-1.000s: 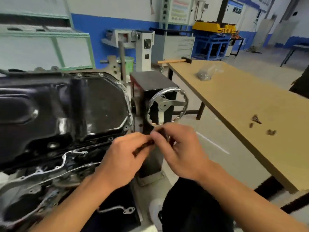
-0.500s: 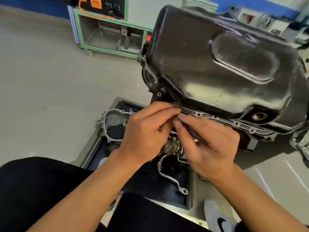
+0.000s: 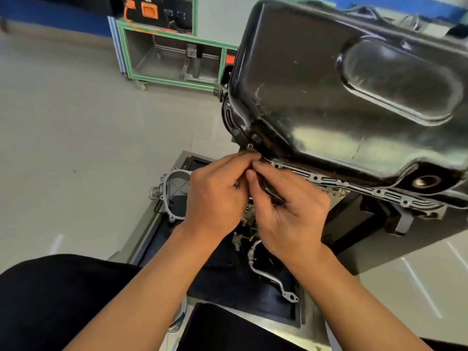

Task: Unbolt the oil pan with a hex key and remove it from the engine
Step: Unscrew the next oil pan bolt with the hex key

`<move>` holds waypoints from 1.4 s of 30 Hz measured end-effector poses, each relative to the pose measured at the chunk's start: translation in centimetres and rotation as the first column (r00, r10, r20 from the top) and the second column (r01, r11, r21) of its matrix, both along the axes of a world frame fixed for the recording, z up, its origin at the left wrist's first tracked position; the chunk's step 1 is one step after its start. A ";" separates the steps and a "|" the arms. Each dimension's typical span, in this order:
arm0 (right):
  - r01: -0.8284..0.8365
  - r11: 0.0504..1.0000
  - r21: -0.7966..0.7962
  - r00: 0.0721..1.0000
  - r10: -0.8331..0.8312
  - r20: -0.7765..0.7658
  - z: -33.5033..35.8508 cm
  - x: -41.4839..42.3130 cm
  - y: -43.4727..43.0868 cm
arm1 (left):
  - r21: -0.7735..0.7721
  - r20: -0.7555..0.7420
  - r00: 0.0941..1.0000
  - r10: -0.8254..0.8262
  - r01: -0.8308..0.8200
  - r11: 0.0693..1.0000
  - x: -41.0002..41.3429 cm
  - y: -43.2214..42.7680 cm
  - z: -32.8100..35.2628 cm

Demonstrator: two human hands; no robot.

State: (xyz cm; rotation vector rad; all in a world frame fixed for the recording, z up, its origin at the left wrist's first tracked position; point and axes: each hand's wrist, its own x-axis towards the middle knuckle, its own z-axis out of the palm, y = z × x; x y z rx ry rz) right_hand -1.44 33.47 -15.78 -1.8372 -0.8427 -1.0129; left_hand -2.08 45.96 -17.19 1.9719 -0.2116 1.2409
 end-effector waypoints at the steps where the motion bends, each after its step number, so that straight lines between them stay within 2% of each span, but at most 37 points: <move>1: -0.003 1.000 -0.002 1.000 0.003 0.000 0.0 0.0 0.1 | -0.002 0.010 1.000 0.005 -0.005 1.000 0.2 0.1 0.0; 18: 0.062 0.998 0.032 0.997 -0.061 -0.045 -0.2 0.7 1.3 | -0.008 -0.039 0.999 -0.025 0.025 1.000 1.3 0.5 0.0; 23: 0.092 0.993 0.075 0.992 -0.086 -0.088 -0.2 0.4 1.9 | 0.018 -0.089 0.993 -0.075 0.076 0.997 1.1 1.1 0.8; 29: 0.111 0.984 0.140 0.987 -0.093 -0.128 0.1 0.1 2.9 | 0.108 -0.032 0.982 -0.188 0.190 0.976 1.1 2.8 1.4; 34: 0.102 0.979 0.176 0.990 -0.083 -0.112 0.3 -0.3 2.9 | 0.093 0.020 0.985 -0.174 0.171 0.981 1.7 2.4 0.8; 42: -0.037 0.990 0.137 0.993 0.052 -0.108 0.6 -0.4 2.8 | 0.044 0.098 0.992 -0.084 0.080 0.996 1.8 2.3 -0.3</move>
